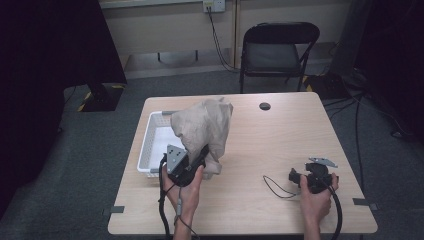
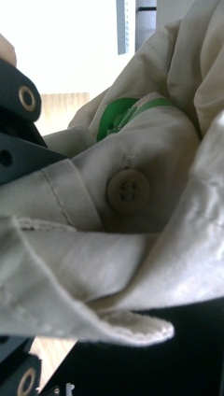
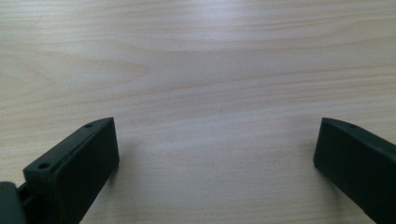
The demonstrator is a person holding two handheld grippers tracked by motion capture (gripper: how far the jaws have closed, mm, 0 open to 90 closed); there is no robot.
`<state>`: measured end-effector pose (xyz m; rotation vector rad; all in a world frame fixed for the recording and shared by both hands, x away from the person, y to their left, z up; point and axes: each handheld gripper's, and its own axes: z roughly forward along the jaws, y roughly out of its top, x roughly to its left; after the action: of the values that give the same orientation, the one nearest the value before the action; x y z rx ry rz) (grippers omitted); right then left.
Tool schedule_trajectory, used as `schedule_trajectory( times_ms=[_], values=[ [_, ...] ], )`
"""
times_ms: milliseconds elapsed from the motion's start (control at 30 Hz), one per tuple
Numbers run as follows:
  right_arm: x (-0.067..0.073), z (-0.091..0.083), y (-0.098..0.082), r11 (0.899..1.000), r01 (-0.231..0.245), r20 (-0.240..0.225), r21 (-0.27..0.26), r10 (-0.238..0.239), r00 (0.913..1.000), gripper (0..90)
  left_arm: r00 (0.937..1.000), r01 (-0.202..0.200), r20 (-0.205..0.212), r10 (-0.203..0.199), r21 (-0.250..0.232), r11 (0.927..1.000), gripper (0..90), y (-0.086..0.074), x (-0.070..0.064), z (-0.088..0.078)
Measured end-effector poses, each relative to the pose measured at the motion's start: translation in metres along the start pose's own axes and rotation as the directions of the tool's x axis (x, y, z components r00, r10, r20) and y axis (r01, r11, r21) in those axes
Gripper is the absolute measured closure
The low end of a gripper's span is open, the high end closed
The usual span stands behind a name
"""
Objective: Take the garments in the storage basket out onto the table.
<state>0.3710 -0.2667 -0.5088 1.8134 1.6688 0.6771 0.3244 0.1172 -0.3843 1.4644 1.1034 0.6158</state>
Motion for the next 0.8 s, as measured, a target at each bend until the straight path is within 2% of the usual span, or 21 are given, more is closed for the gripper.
schedule_trajectory(
  times_ms=[400,600,800],
  values=[
    [0.0,0.0,0.0,1.0,0.0,0.0,-0.001,0.0,1.0,0.0,0.9997,-0.007,0.023,0.007,0.03,0.9995,75.8,-0.007,-0.016,0.009],
    [0.0,0.0,0.0,1.0,-0.003,0.0,-0.001,0.003,1.0,0.0,0.9989,-0.018,0.045,0.016,0.048,0.9987,75.6,-0.012,-0.026,0.016],
    [0.0,0.0,0.0,1.0,-0.001,0.0,-0.001,0.001,1.0,0.0,0.9975,-0.038,0.062,0.035,0.059,0.9976,75.6,-0.011,-0.033,0.022]
  ],
)
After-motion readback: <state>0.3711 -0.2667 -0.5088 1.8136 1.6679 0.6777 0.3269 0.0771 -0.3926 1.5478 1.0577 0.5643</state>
